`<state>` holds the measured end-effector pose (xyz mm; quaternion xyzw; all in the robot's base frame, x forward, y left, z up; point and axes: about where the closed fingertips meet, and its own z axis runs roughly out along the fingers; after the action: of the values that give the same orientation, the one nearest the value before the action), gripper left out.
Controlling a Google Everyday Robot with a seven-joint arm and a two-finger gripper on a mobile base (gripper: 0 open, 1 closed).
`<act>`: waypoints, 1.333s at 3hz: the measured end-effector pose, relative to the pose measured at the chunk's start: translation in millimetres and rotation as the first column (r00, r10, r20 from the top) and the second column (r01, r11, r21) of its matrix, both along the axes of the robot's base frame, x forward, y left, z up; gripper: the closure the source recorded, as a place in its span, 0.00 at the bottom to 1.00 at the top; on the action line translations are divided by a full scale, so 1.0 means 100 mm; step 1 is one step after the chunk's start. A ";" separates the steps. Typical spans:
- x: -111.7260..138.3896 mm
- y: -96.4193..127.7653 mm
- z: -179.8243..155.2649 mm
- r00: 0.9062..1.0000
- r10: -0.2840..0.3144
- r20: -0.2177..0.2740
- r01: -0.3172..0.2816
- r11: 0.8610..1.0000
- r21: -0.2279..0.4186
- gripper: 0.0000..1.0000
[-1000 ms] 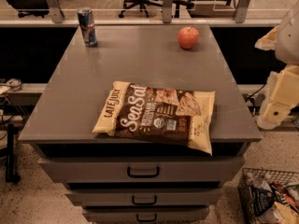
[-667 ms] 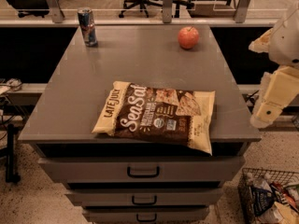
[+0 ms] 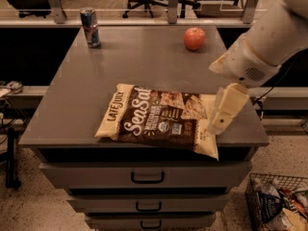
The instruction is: Move brown chip bag near redbull can
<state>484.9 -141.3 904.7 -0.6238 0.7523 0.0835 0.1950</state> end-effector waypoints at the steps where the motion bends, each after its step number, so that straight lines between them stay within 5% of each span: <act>1: 0.12 0.31 -0.22 0.999 0.028 -0.031 -0.025 0.997 0.078 0.00; 2: 0.16 0.55 -0.40 0.994 0.054 -0.092 -0.039 0.988 0.148 0.00; 4: 0.14 0.66 -0.48 0.983 0.067 -0.170 -0.026 0.972 0.233 0.41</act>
Offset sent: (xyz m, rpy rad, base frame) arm 0.0208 0.0790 -0.0603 0.2313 0.1833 0.0684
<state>499.2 -75.1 856.7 -0.6047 0.7371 0.2293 0.1963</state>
